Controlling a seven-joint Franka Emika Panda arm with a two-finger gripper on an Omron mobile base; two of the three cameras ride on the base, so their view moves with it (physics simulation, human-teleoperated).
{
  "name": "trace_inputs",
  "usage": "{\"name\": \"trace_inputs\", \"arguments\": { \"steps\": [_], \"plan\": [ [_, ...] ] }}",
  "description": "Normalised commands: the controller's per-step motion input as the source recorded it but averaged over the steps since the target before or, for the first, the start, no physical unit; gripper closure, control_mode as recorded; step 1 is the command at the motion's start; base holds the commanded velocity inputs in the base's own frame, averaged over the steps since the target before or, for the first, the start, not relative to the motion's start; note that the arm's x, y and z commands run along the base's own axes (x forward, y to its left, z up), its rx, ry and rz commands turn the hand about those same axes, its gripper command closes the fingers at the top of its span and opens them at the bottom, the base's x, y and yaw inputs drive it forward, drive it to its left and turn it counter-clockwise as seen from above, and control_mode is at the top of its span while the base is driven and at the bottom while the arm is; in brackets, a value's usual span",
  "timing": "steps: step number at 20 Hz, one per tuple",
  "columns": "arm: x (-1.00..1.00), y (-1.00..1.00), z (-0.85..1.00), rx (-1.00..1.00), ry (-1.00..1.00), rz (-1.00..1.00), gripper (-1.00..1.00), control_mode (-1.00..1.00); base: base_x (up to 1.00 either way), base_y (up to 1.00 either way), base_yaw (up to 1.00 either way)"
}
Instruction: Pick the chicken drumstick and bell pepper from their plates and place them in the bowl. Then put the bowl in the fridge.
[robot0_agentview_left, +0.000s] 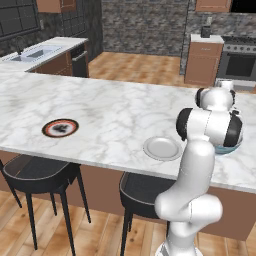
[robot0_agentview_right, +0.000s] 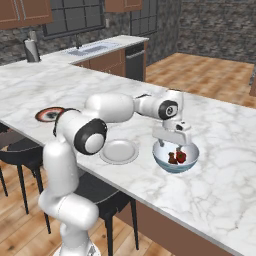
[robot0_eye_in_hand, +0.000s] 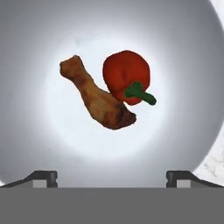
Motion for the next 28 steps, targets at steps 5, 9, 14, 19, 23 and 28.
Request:
{"name": "trace_inputs", "arguments": {
  "steps": [5,9,14,19,23,28],
  "plan": [
    [-0.15,0.34,-0.1,-0.06,0.0,0.28,-1.0,-1.0,0.0,0.0,0.0],
    [0.0,0.13,-0.17,0.02,0.03,0.24,-1.0,-1.0,0.0,0.0,0.0],
    [0.03,0.15,-0.15,0.01,0.0,0.24,-1.0,-1.0,0.0,0.0,0.0],
    [0.09,0.04,-0.09,0.0,-0.08,0.2,-1.0,-1.0,0.0,0.0,0.0],
    [0.01,0.0,0.12,0.0,-0.1,0.17,-1.0,-1.0,0.0,0.0,0.0],
    [-0.05,0.0,0.26,0.0,-0.11,0.11,-1.0,-1.0,0.0,0.0,0.0]
  ]
}}
